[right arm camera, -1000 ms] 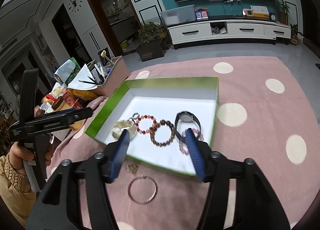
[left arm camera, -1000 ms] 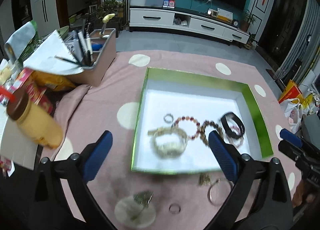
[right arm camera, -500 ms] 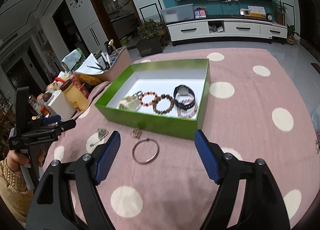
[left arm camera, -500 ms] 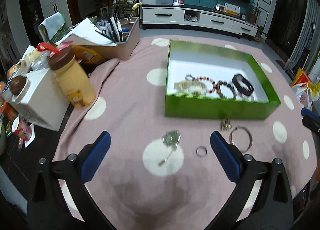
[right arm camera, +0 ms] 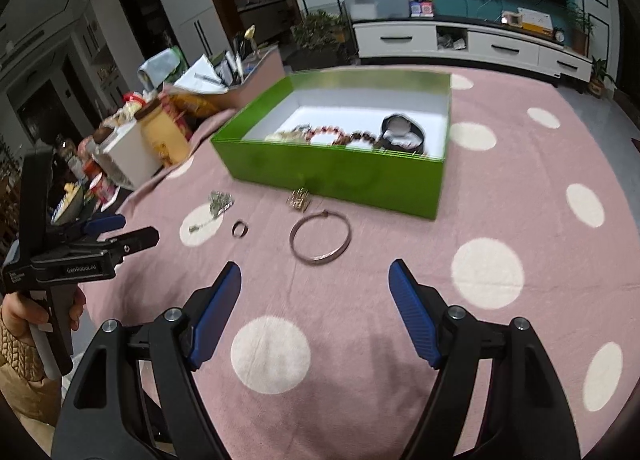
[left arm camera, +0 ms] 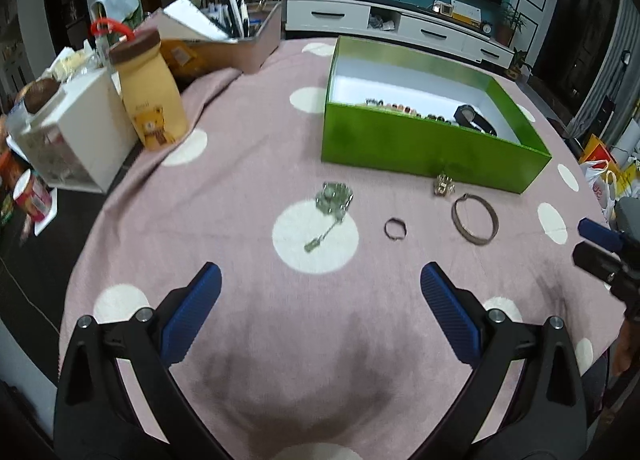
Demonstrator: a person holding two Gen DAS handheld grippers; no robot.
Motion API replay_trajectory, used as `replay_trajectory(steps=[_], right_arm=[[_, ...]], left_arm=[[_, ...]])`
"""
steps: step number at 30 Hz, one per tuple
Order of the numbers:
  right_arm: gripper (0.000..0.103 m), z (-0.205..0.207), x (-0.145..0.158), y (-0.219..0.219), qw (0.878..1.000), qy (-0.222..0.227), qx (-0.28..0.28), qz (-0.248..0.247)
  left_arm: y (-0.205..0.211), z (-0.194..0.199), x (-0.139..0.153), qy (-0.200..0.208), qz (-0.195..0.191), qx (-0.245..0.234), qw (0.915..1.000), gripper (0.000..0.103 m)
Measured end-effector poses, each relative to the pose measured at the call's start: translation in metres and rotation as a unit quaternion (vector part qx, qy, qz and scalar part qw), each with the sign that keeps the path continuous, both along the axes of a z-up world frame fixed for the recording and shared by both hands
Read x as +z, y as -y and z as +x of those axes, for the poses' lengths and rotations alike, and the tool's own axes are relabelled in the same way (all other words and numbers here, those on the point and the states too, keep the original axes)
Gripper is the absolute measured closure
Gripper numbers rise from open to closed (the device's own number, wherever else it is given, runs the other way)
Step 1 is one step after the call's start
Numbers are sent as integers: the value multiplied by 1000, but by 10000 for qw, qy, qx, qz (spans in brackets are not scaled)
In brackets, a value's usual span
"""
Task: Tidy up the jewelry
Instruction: 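Withdraw both tools from the box toward the remaining jewelry, then grasp the green jade pendant with the left tool while the right tool grasps the small black ring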
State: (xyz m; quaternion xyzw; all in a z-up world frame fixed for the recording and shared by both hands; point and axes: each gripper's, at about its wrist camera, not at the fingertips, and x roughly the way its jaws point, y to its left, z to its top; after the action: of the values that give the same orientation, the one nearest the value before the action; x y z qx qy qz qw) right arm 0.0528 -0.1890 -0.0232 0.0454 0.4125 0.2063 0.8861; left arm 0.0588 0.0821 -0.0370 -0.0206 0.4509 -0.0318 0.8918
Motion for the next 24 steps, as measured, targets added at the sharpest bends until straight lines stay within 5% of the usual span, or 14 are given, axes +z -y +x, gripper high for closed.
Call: replay_trajectory(steps=[13,24], right_arm=[[27,13,-34,-57,9960,-101,822,-344],[57,55,-58,-124,9831,-8,1621,-845]], left_arm=[[-12,7,-24,-38,-150,19,9999,2],[-37,14,-32,-28,-346,167,9993,2]])
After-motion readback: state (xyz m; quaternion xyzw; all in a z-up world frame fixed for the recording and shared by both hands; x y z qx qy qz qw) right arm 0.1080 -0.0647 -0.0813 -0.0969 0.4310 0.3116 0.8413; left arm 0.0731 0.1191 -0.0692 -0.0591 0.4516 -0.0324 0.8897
